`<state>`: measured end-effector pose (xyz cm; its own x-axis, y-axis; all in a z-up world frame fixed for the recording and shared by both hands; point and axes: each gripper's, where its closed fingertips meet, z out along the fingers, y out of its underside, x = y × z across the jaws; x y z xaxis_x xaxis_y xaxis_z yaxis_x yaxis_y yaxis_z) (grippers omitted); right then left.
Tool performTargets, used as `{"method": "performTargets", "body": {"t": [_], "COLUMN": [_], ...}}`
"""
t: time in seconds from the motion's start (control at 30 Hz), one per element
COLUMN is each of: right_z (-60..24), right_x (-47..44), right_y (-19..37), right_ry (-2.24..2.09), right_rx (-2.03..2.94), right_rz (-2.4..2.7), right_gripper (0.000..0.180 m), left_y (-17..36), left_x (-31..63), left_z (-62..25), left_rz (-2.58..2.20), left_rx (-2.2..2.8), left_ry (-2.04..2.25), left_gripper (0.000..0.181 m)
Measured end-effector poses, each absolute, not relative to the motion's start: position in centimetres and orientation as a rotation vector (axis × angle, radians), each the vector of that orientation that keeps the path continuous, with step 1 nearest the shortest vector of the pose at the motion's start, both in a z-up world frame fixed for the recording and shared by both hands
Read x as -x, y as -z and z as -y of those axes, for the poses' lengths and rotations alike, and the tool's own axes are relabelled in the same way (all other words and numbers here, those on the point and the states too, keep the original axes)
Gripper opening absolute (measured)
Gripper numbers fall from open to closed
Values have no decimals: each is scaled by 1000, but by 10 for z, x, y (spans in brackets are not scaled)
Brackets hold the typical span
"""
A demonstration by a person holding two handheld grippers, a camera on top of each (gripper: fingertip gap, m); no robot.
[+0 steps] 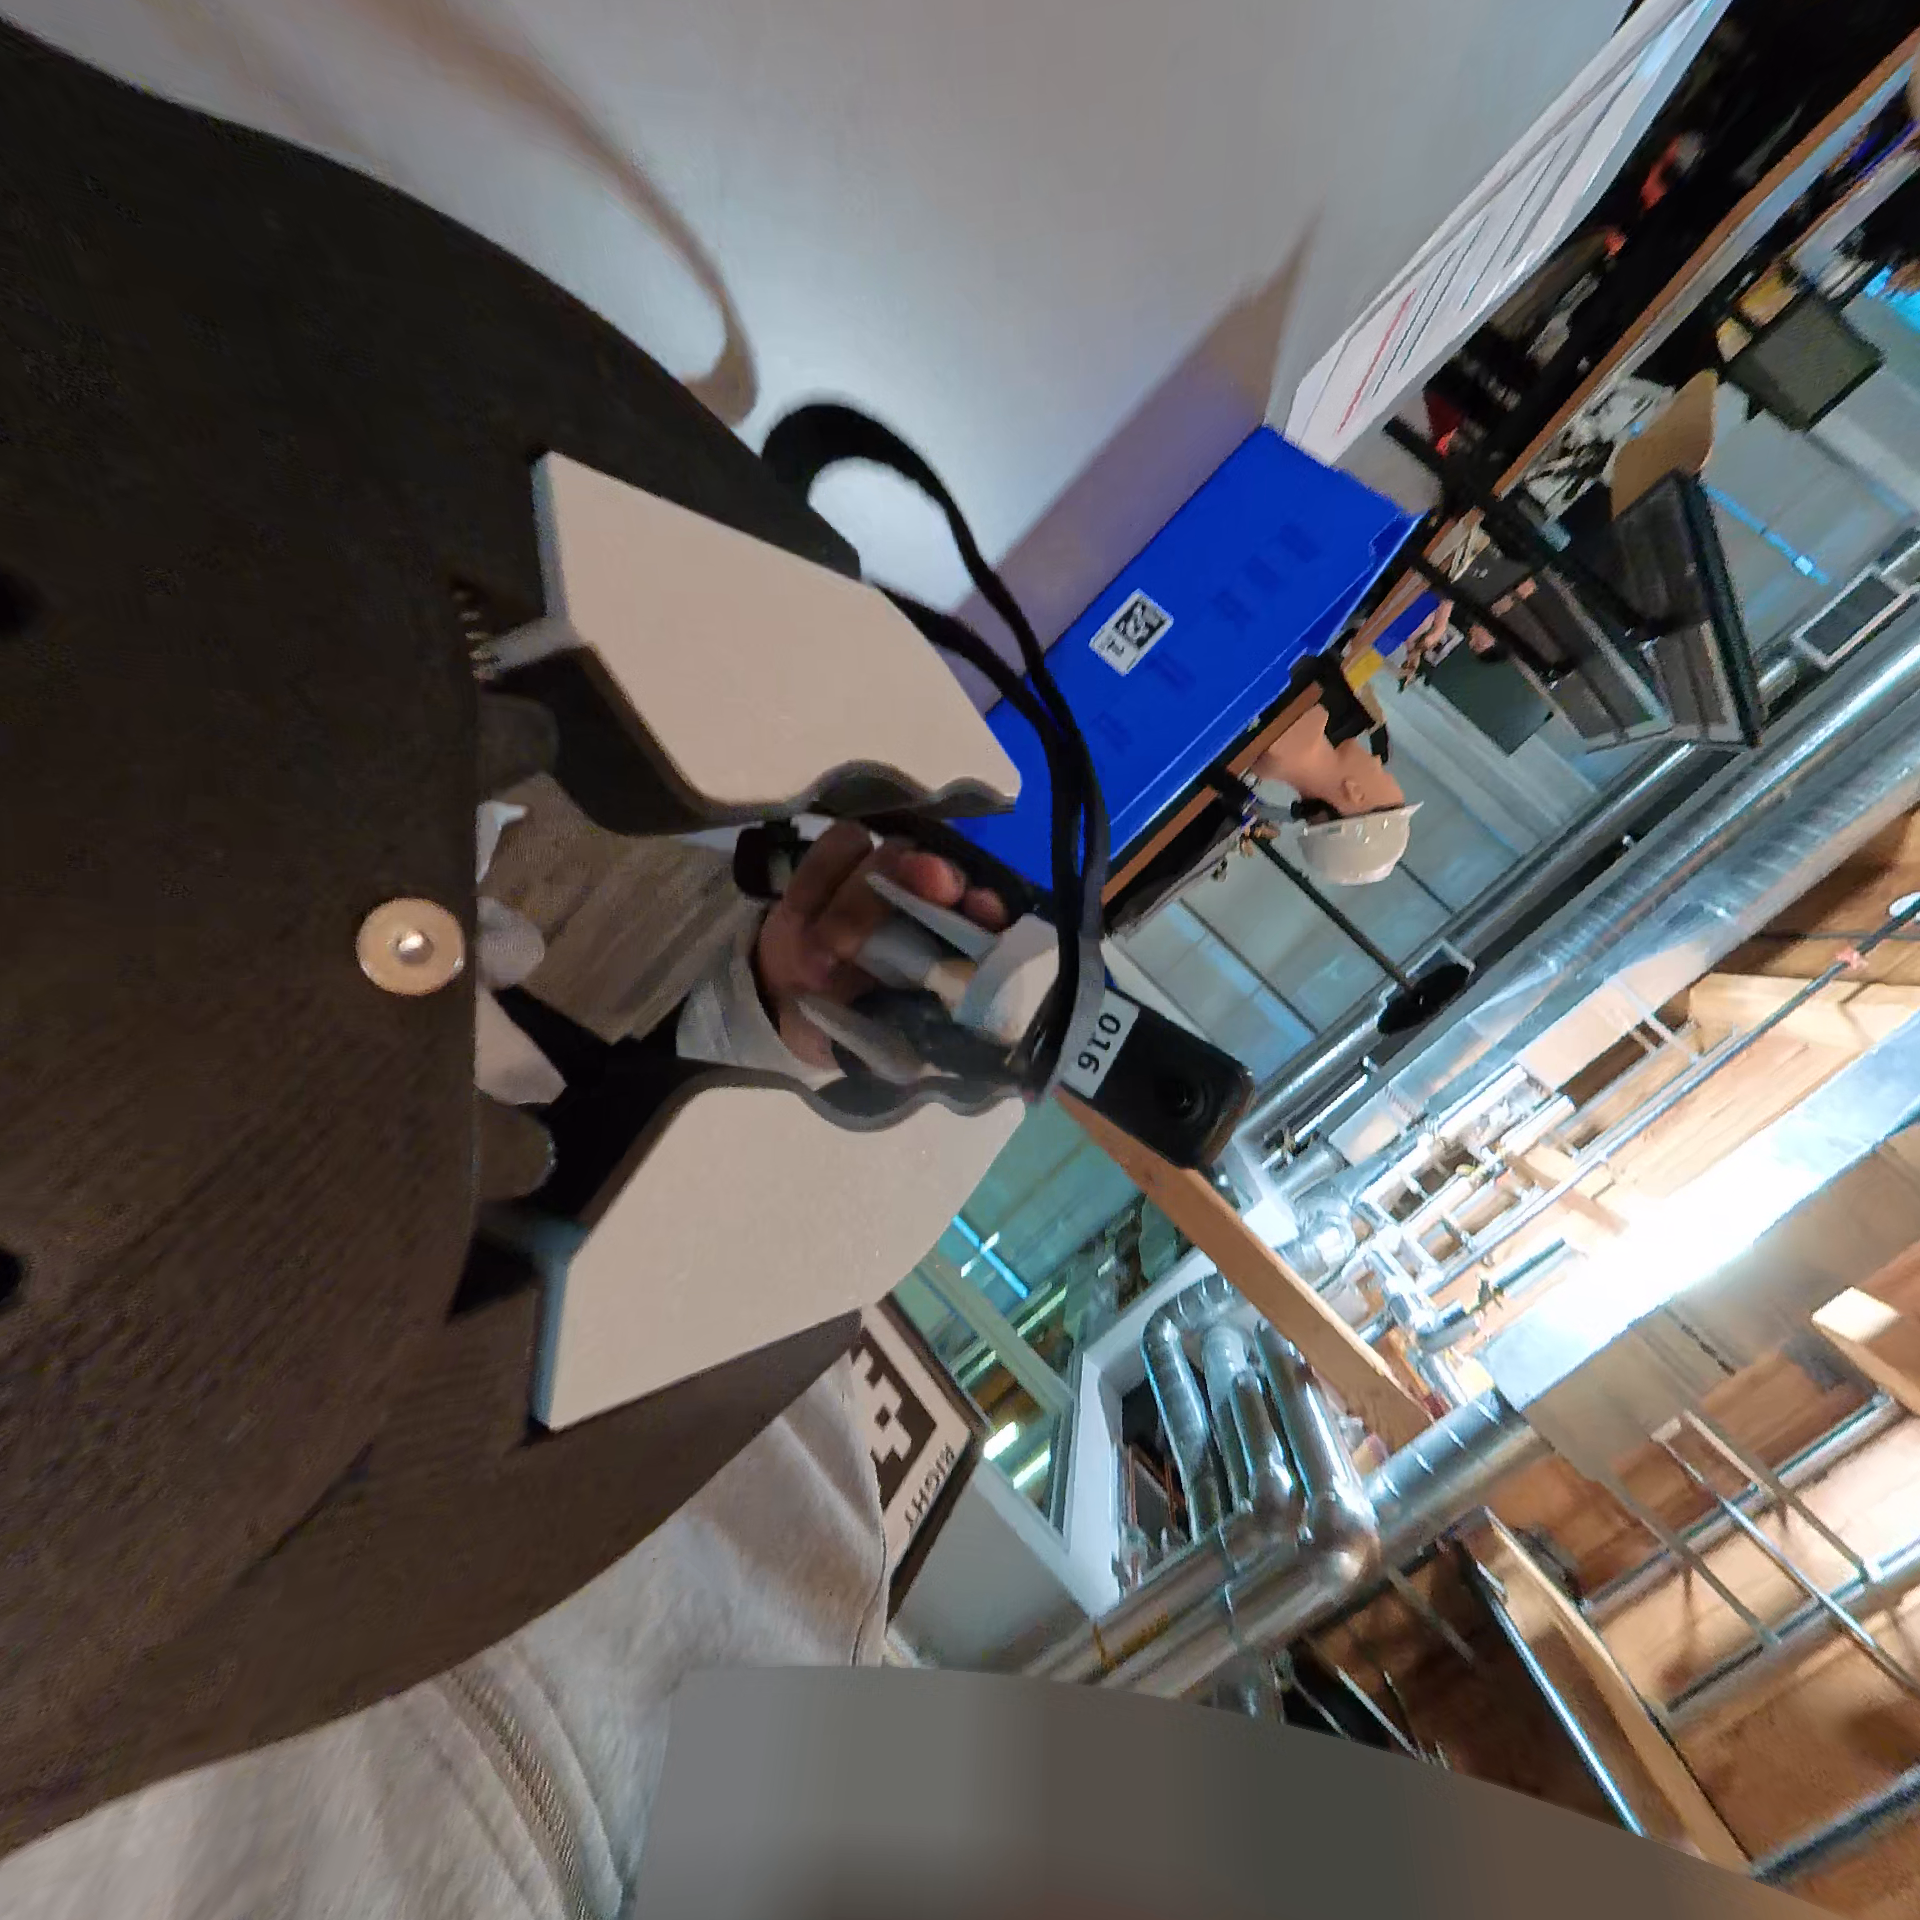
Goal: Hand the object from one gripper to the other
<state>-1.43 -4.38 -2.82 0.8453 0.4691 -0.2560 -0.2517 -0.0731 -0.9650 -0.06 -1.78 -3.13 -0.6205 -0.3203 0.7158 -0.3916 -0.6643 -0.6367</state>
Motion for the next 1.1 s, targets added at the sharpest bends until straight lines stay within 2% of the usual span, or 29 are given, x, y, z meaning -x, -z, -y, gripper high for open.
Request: {"method": "performTargets", "body": {"t": [0.17,0.4,0.5,0.6,0.7,0.83,0.97,1.1], "right_z": [54,60,61,62,63,64,59,55], "right_x": [16,24,31,38,40,36,24,7], "right_y": [13,5,5,5,4,0,-3,-2], "right_ry": [-803,-1076,-1137,-1177,-1185,-1193,-1142,-1046], "right_rx": [1430,1356,1356,1360,1355,1318,1283,1275], "right_rz": [140,97,113,132,142,125,56,-7], "right_gripper": [8,8,8,8,8,9,43,59], "left_y": [38,49,54,59,56,56,55,50], "left_x": [-5,-6,-4,-4,0,2,2,0], "left_z": [6,14,24,29,31,33,33,23], "left_rz": [1543,2503,2681,2687,2620,2526,2382,2088], "left_rx": [-1474,-1478,-1395,-1379,-1334,-1313,-1334,-1413], "left_ry": [-2544,-2469,-2418,-2385,-2413,-2419,-2431,-2484], "left_gripper": [53,56,52,42,9,6,5,6]}}
